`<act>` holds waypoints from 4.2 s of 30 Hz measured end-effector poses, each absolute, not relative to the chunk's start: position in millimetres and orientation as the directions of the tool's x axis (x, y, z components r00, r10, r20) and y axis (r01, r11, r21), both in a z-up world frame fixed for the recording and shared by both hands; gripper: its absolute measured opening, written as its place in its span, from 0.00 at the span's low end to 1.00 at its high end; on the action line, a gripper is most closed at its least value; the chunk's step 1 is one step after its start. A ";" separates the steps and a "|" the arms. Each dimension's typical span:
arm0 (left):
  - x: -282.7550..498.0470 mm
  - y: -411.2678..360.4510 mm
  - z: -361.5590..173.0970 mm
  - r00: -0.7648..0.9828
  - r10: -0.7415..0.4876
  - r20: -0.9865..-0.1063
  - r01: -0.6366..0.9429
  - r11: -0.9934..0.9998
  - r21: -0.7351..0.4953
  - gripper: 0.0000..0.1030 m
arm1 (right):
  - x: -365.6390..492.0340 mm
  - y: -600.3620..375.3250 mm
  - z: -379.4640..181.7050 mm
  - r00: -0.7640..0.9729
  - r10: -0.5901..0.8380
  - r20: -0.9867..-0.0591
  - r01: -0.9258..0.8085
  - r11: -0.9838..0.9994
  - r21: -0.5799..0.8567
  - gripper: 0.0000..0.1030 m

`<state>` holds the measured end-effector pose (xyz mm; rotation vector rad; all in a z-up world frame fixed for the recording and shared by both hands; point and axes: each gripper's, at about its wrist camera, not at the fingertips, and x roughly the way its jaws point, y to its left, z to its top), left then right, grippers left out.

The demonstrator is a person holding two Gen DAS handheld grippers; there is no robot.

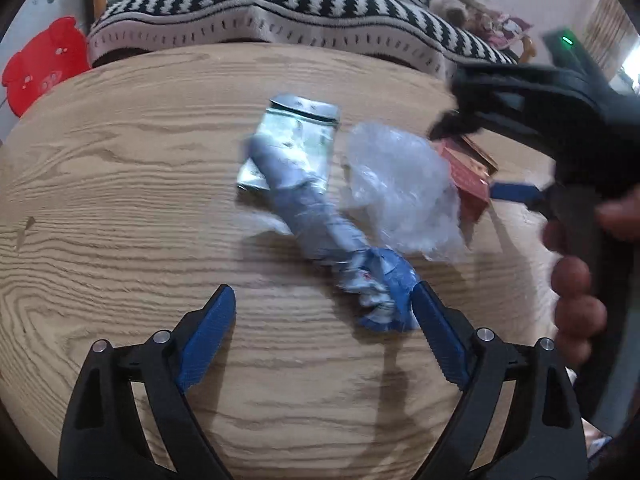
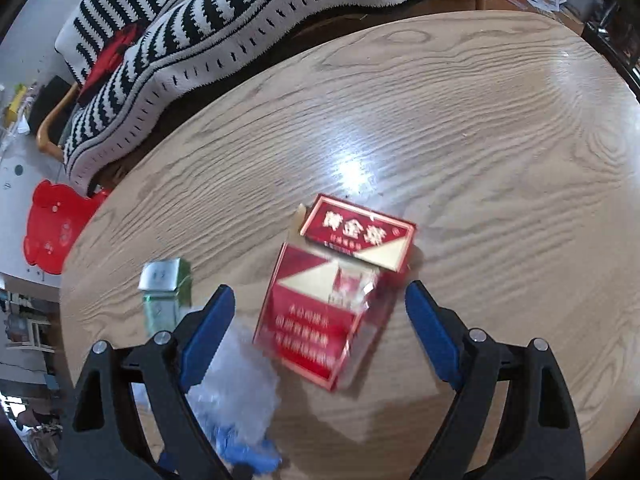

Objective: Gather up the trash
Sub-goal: 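Grasp the blue-wrapped foil with the left tool while the right tool grasps the red cigarette pack, then carry foil and red cigarette pack over the bin and open both tools, then grasp the green-white cigarette pack with the left tool while the right tool grasps the bubble wrap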

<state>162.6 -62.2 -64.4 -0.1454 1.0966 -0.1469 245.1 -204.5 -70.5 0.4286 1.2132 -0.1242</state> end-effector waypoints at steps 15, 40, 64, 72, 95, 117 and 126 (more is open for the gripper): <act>163.7 -69.3 -66.8 0.486 -0.125 -0.865 0.039 0.992 -0.122 0.31 | 226.6 -216.2 -66.1 0.386 0.080 -0.919 0.213 0.962 0.173 0.65; -19.7 0.2 -0.4 0.526 -0.259 -0.811 0.294 0.949 -0.112 0.26 | -63.2 -223.2 -12.8 0.519 0.289 -0.804 -0.034 0.947 0.319 0.65; -121.4 -50.3 -65.7 0.294 -0.344 -0.892 0.546 0.826 -0.139 0.26 | -144.0 -189.2 -64.2 0.347 0.453 -0.821 -0.157 0.892 0.425 0.65; -118.4 -55.3 -66.7 0.270 -0.349 -0.897 0.550 0.821 -0.154 0.26 | -144.2 -187.6 -66.6 0.333 0.457 -0.825 -0.169 0.889 0.425 0.65; -120.9 -49.9 -62.4 0.297 -0.339 -0.892 0.539 0.831 -0.136 0.49 | -144.4 -192.7 -62.6 0.353 0.454 -0.818 -0.157 0.891 0.427 0.69; -84.5 -32.4 -21.3 0.447 -0.322 -0.834 0.467 0.880 -0.090 0.90 | -117.7 -199.9 -34.4 0.465 0.397 -0.791 -0.117 0.913 0.390 0.83; 6.1 -28.1 -10.1 0.508 -0.208 -0.836 0.371 0.928 -0.005 0.91 | -2.9 -202.7 4.5 0.534 0.345 -0.772 -0.075 0.929 0.363 0.87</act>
